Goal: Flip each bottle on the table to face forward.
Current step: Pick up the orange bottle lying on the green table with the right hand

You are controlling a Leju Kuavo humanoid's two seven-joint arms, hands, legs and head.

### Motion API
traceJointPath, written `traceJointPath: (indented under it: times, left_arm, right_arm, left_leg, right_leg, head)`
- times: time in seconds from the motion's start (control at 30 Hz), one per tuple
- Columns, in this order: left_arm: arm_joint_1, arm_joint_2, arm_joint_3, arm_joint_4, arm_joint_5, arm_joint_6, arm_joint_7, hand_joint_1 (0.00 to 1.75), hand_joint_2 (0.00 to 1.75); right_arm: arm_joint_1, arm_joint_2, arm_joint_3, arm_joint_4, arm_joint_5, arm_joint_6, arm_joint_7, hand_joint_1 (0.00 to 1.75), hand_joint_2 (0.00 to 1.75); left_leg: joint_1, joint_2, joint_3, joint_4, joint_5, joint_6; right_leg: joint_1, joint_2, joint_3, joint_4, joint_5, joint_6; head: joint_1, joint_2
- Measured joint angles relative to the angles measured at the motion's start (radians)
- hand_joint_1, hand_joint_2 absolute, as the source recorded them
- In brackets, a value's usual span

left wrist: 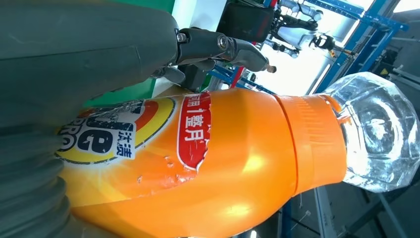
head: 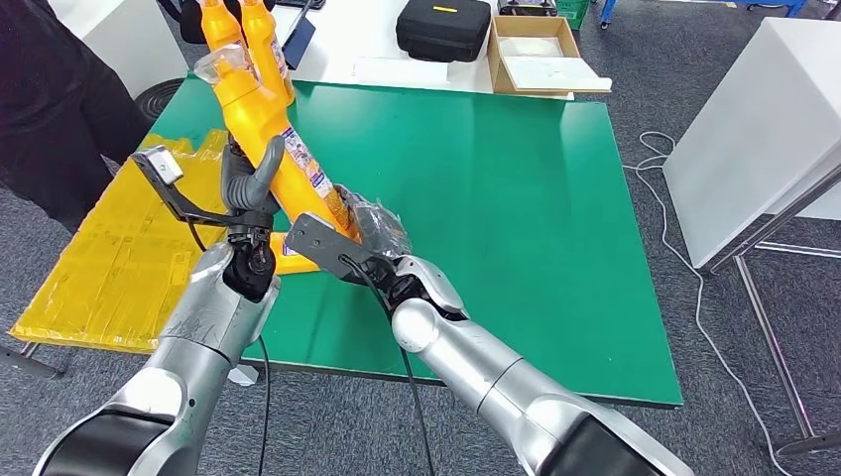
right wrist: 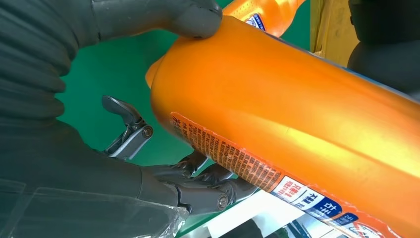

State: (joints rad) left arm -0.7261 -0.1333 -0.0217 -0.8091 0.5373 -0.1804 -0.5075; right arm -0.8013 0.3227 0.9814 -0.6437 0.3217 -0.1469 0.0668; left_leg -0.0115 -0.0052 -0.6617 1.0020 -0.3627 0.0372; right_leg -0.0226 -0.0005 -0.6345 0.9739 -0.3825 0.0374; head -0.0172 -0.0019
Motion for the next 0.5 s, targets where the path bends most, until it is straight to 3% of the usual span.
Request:
traceJointPath:
  times: [0.5]
  left_arm:
    - [0.000,0.001,0.016,0.001,-0.026,-0.071,0.008,1.75,1.75]
  right_arm:
    - [-0.010,-0.001,0.017,0.024,0.016,-0.001,-0.008,1.75,1.75]
  left_leg:
    - [0.000,0.000,0.000,0.000,0.000,0.000]
  right_leg:
    - [0.000,0.000,0.000,0.000,0.000,0.000]
  head:
    - [0.000,0.000]
